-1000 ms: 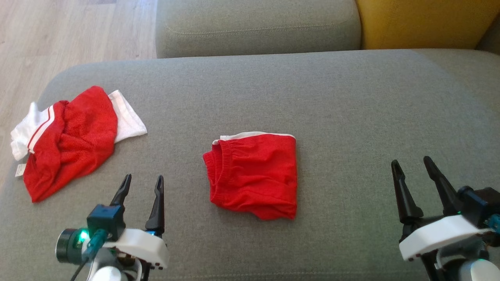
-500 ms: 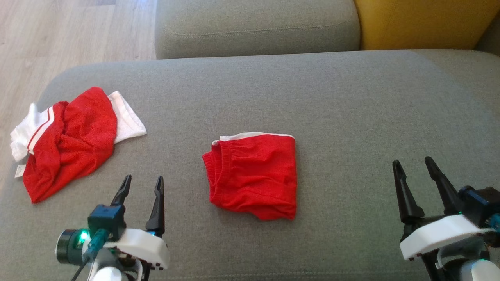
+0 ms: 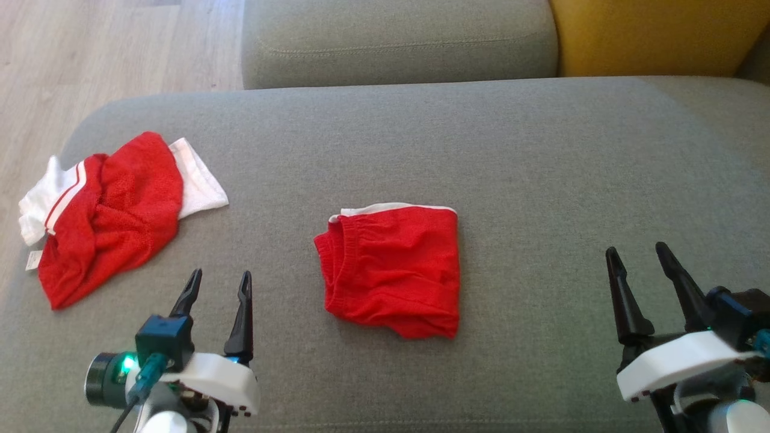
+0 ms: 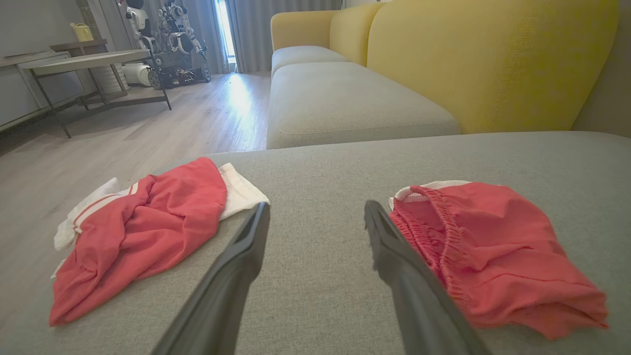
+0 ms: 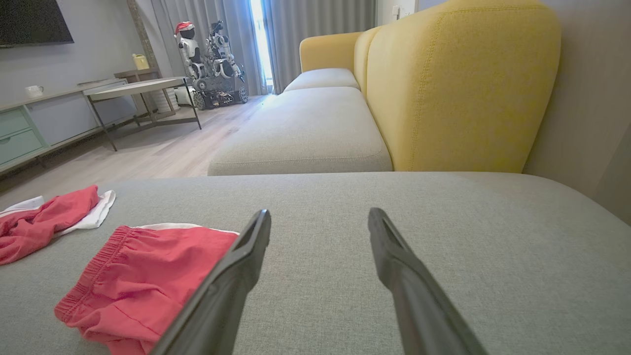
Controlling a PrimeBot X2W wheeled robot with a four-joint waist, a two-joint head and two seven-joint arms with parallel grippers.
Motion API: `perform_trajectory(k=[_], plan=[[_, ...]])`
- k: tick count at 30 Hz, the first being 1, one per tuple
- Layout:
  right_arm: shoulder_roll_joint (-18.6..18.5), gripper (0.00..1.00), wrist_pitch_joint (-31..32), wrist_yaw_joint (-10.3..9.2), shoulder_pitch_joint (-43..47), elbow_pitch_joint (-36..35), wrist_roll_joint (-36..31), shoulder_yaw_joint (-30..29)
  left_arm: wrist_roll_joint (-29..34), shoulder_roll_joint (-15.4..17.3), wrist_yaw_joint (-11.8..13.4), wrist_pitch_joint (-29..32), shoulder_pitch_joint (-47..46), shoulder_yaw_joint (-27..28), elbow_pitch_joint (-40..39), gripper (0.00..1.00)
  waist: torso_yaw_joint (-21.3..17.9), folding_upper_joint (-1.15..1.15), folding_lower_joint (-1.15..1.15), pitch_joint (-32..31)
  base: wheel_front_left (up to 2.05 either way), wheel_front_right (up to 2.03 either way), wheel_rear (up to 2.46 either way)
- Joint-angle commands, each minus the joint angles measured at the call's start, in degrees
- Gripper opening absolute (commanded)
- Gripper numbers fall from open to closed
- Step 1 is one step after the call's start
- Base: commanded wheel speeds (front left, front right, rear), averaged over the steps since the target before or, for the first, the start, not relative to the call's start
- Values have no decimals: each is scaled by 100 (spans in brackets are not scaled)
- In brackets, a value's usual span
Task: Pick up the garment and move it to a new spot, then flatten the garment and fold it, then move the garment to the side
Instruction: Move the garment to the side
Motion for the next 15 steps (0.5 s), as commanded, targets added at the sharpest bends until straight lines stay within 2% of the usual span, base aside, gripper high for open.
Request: perform_trajectory(k=[1,8,15], plan=[[-18,100,14,19,-135,-173,-26,97,15,133,12,-7,-282,196,-198,100,33,0,0,10,0,0,0],[40,100,27,19,-280,70,58,147,62,71,-49,-41,-571,78,-266,100,335,0,0,338,0,0,0],[40,100,-31,19,-823,843,175,646,139,-54,-115,-153,-1025,-40,-295,100,718,0,0,906,0,0,0]])
